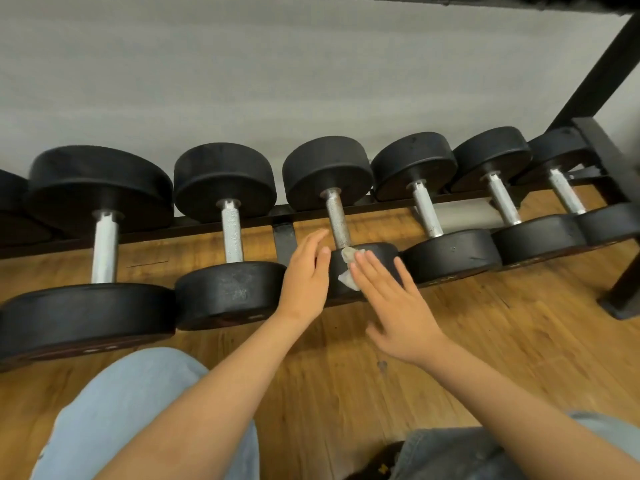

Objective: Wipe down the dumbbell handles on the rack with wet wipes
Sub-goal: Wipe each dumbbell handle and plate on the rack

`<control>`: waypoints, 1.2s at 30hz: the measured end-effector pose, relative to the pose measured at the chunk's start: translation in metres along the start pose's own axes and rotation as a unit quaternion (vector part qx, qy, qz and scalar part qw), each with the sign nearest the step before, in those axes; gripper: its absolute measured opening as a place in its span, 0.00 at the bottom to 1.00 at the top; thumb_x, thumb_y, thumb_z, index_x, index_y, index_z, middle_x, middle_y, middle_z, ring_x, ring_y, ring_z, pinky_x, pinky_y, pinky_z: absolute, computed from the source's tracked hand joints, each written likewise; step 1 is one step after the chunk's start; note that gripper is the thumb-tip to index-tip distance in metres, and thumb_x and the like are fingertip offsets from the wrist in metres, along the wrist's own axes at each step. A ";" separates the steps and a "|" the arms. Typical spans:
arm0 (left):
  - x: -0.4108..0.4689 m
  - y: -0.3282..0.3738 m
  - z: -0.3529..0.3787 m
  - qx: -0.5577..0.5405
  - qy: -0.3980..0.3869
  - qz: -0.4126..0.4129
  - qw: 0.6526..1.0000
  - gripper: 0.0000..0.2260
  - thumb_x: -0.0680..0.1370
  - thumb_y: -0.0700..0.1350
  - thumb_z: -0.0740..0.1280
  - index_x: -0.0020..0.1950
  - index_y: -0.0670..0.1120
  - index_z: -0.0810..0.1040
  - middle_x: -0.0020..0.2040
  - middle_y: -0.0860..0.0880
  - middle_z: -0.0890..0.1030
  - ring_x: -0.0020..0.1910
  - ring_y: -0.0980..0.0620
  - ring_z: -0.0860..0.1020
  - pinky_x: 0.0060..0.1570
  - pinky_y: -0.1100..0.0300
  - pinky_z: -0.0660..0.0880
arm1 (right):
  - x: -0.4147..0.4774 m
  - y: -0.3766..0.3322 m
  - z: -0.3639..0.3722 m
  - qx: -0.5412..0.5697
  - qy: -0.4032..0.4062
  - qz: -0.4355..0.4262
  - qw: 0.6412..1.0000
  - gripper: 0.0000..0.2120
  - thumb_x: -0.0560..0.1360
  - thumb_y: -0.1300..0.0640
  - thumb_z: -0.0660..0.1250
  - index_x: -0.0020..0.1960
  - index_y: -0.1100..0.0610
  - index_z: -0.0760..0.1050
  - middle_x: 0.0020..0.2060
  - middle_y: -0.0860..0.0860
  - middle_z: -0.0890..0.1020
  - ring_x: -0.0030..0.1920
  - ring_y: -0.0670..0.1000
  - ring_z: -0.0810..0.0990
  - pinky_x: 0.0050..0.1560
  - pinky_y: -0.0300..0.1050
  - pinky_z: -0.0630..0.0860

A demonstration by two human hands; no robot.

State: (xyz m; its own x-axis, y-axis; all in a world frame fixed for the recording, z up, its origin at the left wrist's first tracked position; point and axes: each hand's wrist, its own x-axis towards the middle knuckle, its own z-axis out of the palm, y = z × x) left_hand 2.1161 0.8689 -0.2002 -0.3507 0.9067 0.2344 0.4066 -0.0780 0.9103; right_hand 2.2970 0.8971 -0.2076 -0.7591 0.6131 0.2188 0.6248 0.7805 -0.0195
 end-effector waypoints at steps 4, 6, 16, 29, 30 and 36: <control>-0.007 0.005 -0.004 0.055 -0.027 0.041 0.997 0.18 0.85 0.46 0.55 0.75 0.51 0.65 0.72 0.57 0.68 0.68 0.68 0.61 0.66 0.73 0.58 | 0.008 0.000 -0.008 0.034 0.022 0.092 0.995 0.49 0.68 0.55 0.69 0.80 0.58 0.44 0.80 0.53 0.46 0.79 0.50 0.41 0.77 0.51 0.34; -0.008 0.004 -0.008 0.092 -0.035 0.063 0.993 0.18 0.85 0.46 0.55 0.76 0.50 0.65 0.74 0.55 0.67 0.69 0.67 0.60 0.69 0.70 0.58 | 0.008 -0.013 -0.004 0.008 -0.014 -0.013 1.000 0.47 0.67 0.55 0.68 0.80 0.58 0.47 0.79 0.53 0.47 0.79 0.51 0.42 0.77 0.54 0.37; -0.010 0.000 -0.025 0.174 -0.034 0.108 0.978 0.20 0.84 0.43 0.56 0.77 0.51 0.63 0.77 0.53 0.63 0.74 0.63 0.57 0.74 0.62 0.57 | 0.032 -0.018 -0.009 -0.050 -0.039 -0.134 0.989 0.44 0.68 0.51 0.66 0.79 0.58 0.53 0.79 0.53 0.52 0.79 0.51 0.43 0.76 0.56 0.38; -0.035 -0.009 0.011 0.088 -0.073 0.080 0.990 0.27 0.85 0.47 0.55 0.78 0.60 0.43 0.80 0.59 0.48 0.77 0.65 0.47 0.73 0.67 0.50 | 0.040 0.002 -0.008 0.248 0.069 -0.055 0.965 0.32 0.70 0.52 0.71 0.71 0.55 0.65 0.70 0.49 0.68 0.75 0.48 0.61 0.76 0.57 0.56; -0.038 -0.009 0.016 0.138 -0.076 0.099 0.983 0.28 0.85 0.48 0.54 0.78 0.58 0.41 0.80 0.58 0.42 0.78 0.63 0.41 0.74 0.65 0.44 | 0.040 0.011 -0.007 0.258 0.073 -0.039 0.963 0.31 0.71 0.50 0.71 0.70 0.54 0.65 0.69 0.49 0.68 0.73 0.50 0.63 0.73 0.59 0.61; -0.021 -0.008 0.035 0.271 -0.073 0.126 0.951 0.29 0.82 0.57 0.46 0.79 0.52 0.38 0.79 0.51 0.34 0.76 0.57 0.31 0.74 0.57 0.35 | 0.036 0.038 -0.012 0.484 0.006 0.092 0.870 0.20 0.78 0.55 0.61 0.67 0.41 0.67 0.69 0.36 0.66 0.74 0.37 0.57 0.73 0.37 0.55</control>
State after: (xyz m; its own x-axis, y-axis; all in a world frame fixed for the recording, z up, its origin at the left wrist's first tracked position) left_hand 2.1498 0.8653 -0.2246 -0.0791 0.9388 0.3352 0.8514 -0.1113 0.5126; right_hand 2.2951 0.9473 -0.1891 -0.6573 0.7415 0.1347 0.2850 0.4099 -0.8665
